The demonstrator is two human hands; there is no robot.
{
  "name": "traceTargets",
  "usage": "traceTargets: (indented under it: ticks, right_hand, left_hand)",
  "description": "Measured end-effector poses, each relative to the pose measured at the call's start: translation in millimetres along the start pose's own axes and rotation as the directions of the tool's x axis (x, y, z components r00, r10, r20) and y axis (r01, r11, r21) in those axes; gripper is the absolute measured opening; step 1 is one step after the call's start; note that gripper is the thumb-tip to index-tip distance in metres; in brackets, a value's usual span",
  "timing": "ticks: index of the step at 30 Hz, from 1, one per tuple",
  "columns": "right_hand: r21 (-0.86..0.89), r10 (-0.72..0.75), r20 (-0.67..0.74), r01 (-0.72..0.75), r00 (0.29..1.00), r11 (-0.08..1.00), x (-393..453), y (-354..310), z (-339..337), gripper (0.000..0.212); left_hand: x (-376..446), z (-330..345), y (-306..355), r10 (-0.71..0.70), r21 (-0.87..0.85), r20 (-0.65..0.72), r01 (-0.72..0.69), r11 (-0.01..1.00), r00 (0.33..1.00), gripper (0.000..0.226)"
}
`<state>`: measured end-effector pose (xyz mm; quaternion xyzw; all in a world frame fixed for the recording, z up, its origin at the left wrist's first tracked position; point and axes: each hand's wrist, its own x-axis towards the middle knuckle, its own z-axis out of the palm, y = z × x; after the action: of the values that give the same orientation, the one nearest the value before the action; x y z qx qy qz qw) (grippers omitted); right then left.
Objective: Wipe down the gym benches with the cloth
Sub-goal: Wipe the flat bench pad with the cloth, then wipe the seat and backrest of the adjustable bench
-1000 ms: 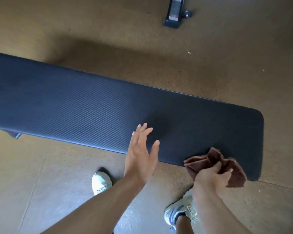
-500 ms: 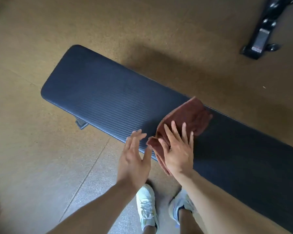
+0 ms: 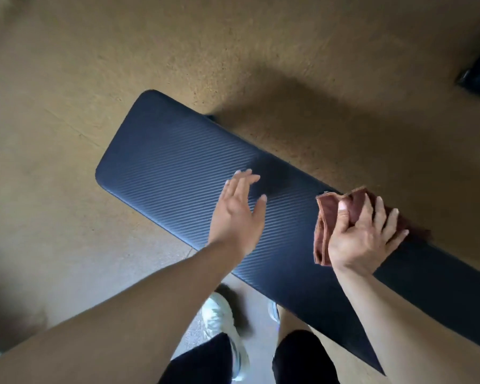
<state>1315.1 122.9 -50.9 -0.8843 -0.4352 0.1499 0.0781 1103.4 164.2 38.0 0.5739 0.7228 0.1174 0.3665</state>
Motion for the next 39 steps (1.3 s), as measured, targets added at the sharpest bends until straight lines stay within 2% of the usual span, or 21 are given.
traceTargets:
  ticks: [4, 7, 10, 15, 19, 23, 26, 28, 30, 32, 33, 34, 35, 36, 38, 39]
  right_hand:
    - [0.053, 0.097, -0.103, -0.092, 0.99, 0.994, -1.8, -13.9, 9.0, 0.057]
    - [0.09, 0.148, -0.123, -0.137, 0.981, 0.986, -4.1, -47.0, 19.7, 0.055]
    - [0.067, -0.019, -0.117, 0.027, 0.993, 0.997, -17.9, -106.9, 39.4, 0.05]
    - [0.065, -0.277, -0.055, 0.281, 0.959, 0.958, -40.8, -250.7, 87.2, 0.046]
    - [0.045, -0.409, 0.001, 0.409, 0.912, 0.912, -40.8, -341.5, 110.3, 0.048]
    - [0.015, -0.542, 0.046, 0.542, 0.839, 0.84, -53.5, -407.7, 132.9, 0.048]
    - [-0.001, -0.648, 0.077, 0.65, 0.757, 0.76, -81.2, -425.0, 141.5, 0.045]
    - [0.082, -0.742, 0.122, 0.738, 0.66, 0.67, -115.1, -410.8, 135.7, 0.04]
    - [0.223, -0.779, 0.204, 0.747, 0.592, 0.626, -160.7, -386.5, 129.7, 0.038]
    - [0.327, -0.706, 0.353, 0.626, 0.614, 0.708, -209.5, -368.0, 113.6, 0.047]
    - [0.389, -0.592, 0.459, 0.449, 0.662, 0.804, -229.6, -364.5, 100.3, 0.055]
    - [0.451, -0.452, 0.565, 0.2, 0.691, 0.87, -244.7, -366.4, 80.6, 0.058]
    - [0.478, -0.314, 0.649, -0.05, 0.693, 0.877, -256.3, -368.6, 60.9, 0.055]
    - [0.5, -0.229, 0.693, -0.227, 0.684, 0.836, -264.2, -372.3, 38.1, 0.045]
    - [0.512, -0.125, 0.711, -0.388, 0.692, 0.767, -273.6, -379.1, -9.4, 0.021]
    - [0.505, -0.084, 0.725, -0.446, 0.683, 0.739, -278.2, -380.4, -33.3, 0.021]
  left_hand:
    - [35.9, -8.6, -0.6, -0.061, -0.174, -0.087, 0.045, 0.984, 0.994, 0.037]
    - [49.2, -20.2, -17.9, -0.14, -0.331, -0.151, 0.083, 0.94, 0.979, 0.037]
    - [53.2, -42.4, -45.4, -0.237, -0.443, -0.17, 0.141, 0.885, 0.957, 0.038]
    - [42.4, -100.3, -106.2, -0.173, -0.435, -0.208, 0.068, 0.898, 0.963, 0.036]
    - [48.3, -149.4, -172.6, -0.244, -0.45, -0.252, 0.109, 0.886, 0.937, 0.038]
    - [51.5, -187.1, -217.7, -0.236, -0.456, -0.295, 0.08, 0.886, 0.926, 0.039]
    - [46.3, -199.7, -238.3, -0.255, -0.474, -0.291, 0.092, 0.876, 0.922, 0.032]
    - [37.8, -207.2, -244.5, -0.28, -0.493, -0.283, 0.111, 0.863, 0.917, 0.029]
    - [26.9, -216.0, -243.0, -0.321, -0.519, -0.267, 0.145, 0.842, 0.909, 0.026]
    - [8.9, -235.5, -234.6, -0.373, -0.552, -0.183, 0.219, 0.804, 0.91, 0.022]
    - [-2.0, -246.9, -229.2, -0.396, -0.55, -0.127, 0.268, 0.791, 0.909, 0.021]
    - [-14.0, -259.0, -223.7, -0.421, -0.536, -0.073, 0.32, 0.781, 0.904, 0.02]
    - [-26.2, -272.1, -216.5, -0.443, -0.523, -0.025, 0.366, 0.77, 0.896, 0.02]
    - [-37.5, -284.9, -209.1, -0.455, -0.506, 0.012, 0.398, 0.766, 0.89, 0.02]
    - [-60.2, -308.5, -195.3, -0.468, -0.441, 0.081, 0.453, 0.775, 0.88, 0.018]
    - [-71.2, -319.7, -186.5, -0.47, -0.423, 0.13, 0.478, 0.77, 0.873, 0.018]
